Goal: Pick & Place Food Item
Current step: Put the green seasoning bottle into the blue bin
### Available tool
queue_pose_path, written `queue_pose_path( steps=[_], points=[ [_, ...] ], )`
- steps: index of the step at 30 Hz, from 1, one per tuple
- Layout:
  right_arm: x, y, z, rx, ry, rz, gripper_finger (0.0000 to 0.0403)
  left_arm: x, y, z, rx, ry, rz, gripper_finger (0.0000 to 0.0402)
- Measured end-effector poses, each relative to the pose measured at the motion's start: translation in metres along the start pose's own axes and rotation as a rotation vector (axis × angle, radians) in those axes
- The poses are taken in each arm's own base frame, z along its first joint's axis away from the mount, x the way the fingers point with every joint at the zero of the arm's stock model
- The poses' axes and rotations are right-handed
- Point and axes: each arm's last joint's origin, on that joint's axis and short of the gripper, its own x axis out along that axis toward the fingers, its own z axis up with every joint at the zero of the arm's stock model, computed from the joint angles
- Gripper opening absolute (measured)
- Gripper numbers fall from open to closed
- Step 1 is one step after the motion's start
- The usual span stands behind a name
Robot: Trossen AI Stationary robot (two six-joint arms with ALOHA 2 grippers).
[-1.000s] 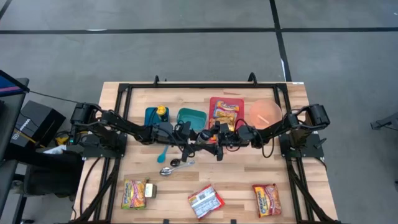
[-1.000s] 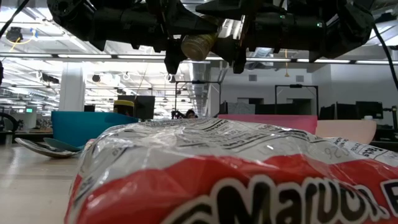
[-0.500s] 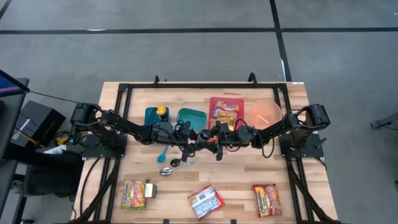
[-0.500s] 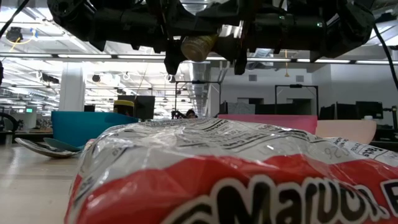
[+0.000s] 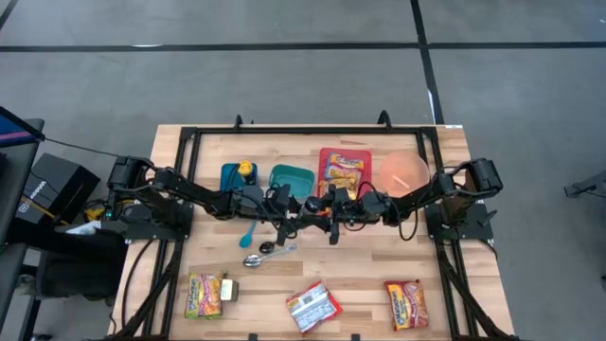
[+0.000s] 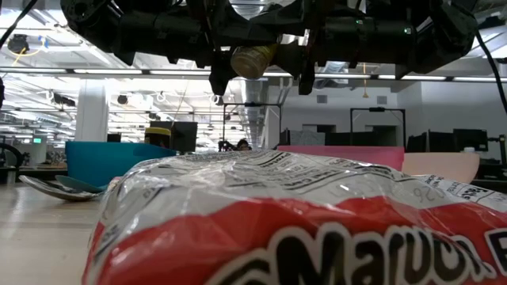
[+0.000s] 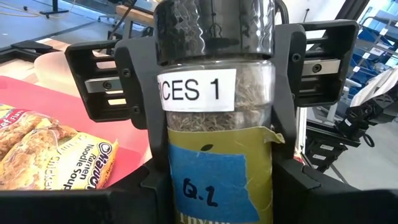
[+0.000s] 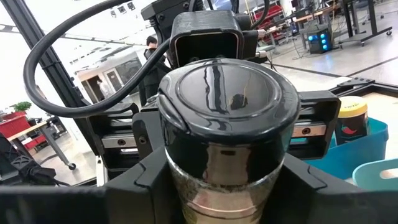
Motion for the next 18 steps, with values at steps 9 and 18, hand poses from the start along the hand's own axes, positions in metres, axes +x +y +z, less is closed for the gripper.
queue_pose_path(
  steps=[9,18],
  points=[
    [0.0,0.0,0.0,0.0,0.0,0.0,0.0178,0.0,-0.0001,0.0002,0.0,-0.001,-0.001,0.0167],
    [0.0,-0.0001,-0.0001,0.0,0.001,0.0,0.0177,0.0,-0.0001,0.0002,0.0,-0.002,-0.001,0.0168]
  ],
)
